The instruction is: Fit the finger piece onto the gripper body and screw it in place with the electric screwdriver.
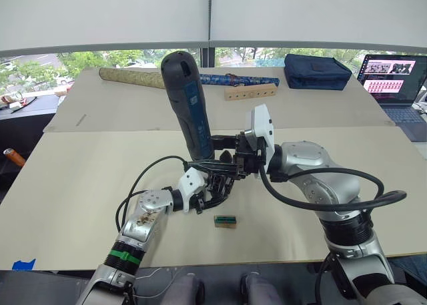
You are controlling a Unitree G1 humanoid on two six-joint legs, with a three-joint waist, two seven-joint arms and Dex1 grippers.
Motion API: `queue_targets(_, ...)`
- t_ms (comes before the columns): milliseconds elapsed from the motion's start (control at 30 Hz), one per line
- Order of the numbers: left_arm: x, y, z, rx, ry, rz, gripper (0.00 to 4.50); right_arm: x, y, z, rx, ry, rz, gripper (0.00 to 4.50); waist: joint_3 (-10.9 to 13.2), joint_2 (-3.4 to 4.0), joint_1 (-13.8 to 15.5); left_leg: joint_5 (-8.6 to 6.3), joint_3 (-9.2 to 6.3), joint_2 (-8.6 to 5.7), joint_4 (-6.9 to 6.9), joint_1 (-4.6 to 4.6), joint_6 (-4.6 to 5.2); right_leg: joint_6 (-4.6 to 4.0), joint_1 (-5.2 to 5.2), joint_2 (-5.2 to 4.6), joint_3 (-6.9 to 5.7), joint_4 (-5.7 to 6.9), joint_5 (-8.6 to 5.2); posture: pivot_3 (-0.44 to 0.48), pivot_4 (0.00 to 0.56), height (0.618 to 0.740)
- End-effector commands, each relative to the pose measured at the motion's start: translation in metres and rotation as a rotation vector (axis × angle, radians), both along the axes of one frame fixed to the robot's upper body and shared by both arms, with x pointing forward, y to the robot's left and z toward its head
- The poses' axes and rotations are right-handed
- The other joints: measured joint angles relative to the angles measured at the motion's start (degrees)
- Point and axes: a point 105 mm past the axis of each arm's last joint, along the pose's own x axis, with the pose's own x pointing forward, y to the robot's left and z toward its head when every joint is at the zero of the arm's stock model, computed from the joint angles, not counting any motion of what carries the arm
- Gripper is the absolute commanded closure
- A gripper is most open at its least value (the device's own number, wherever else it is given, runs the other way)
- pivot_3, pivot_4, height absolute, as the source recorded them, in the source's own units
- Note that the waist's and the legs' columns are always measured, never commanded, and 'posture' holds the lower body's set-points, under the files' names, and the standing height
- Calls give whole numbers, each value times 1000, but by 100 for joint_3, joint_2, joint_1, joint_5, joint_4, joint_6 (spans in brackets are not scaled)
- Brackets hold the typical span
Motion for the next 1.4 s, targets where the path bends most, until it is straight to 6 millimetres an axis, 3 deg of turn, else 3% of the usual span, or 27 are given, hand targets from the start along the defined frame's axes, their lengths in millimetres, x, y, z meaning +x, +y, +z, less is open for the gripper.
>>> queue_targets(33, -8, 0, -16, 29, 69, -12, 2190, -3, -1, 8, 30, -46, 3, 2596, 0, 0, 0, 0, 0, 0, 0, 0, 0, 0, 0, 0, 0, 0, 0, 0, 150, 740)
queue_targets(733, -8, 1, -16, 31, 70, -12, 2190, 1, -2, 4, 46, -30, -13, 2596, 0, 0, 0, 0, 0, 0, 0, 0, 0, 0, 0, 1, 0, 0, 0, 0, 150, 740)
queue_targets(1400, -7, 0, -15, 22, 68, -12, 2190, 10, -12, -23, 54, 64, -90, 2596, -2, 3, -1, -3, 0, 2, -2, 15, 4, 0, 13, 3, 1, 0, 0, 0, 150, 740)
